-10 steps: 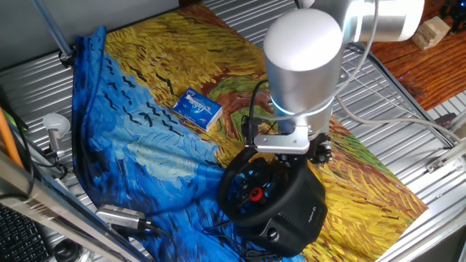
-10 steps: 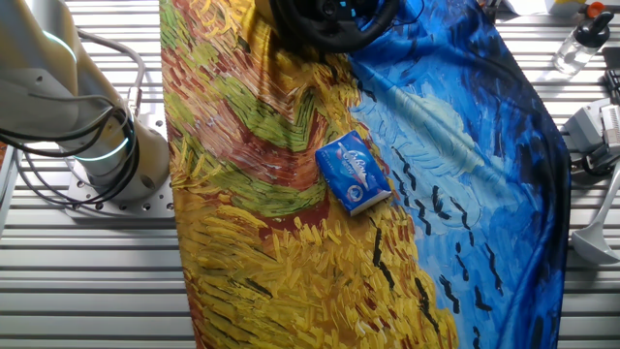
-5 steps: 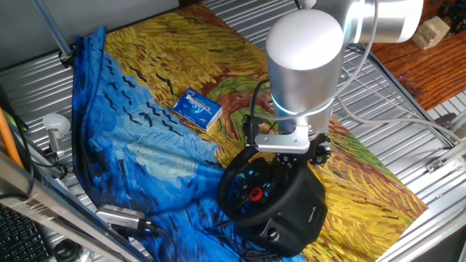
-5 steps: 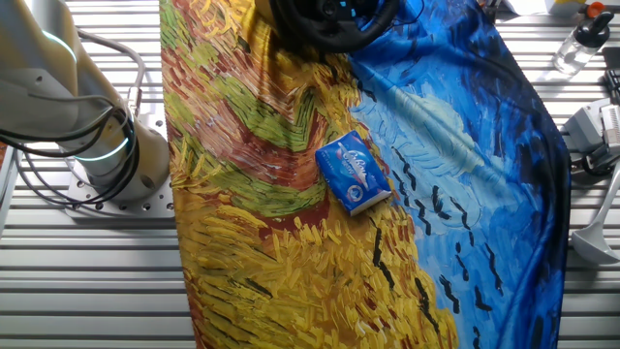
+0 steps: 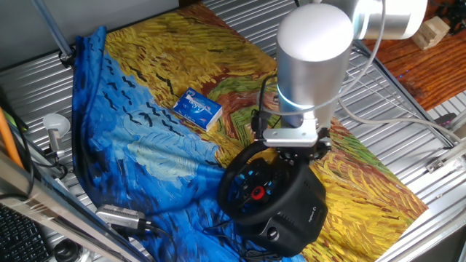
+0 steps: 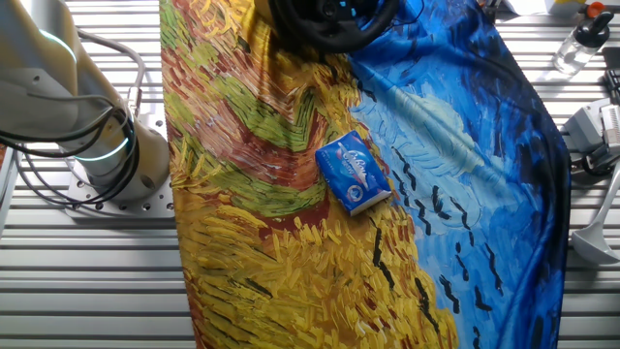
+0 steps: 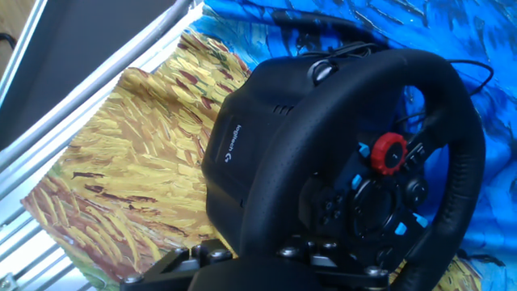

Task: Rotate the steering wheel 90 degrees counterclockwise

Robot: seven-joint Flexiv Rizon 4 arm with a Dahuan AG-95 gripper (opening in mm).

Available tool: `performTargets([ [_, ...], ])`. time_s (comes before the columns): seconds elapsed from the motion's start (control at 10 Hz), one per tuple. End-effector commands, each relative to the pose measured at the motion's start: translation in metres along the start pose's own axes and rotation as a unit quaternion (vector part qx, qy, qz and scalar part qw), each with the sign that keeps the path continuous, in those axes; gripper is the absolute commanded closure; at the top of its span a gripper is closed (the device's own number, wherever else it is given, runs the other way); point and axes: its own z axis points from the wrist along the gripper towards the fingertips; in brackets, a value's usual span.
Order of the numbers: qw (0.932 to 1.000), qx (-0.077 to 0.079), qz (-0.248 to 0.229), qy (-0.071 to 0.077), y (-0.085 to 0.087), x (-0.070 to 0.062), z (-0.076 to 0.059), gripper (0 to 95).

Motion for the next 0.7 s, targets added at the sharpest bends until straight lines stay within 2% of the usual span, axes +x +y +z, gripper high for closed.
performTargets([
  [0.1, 1.0000, 0.002, -0.009, 0.001, -0.0007, -0.0017, 0.0017, 95.0],
  [0.3, 0.9990, 0.016, -0.036, 0.022, -0.0002, -0.0009, 0.0011, 95.0],
  [0.7, 0.9975, 0.032, -0.061, 0.016, -0.0021, 0.0082, 0.0059, 95.0],
])
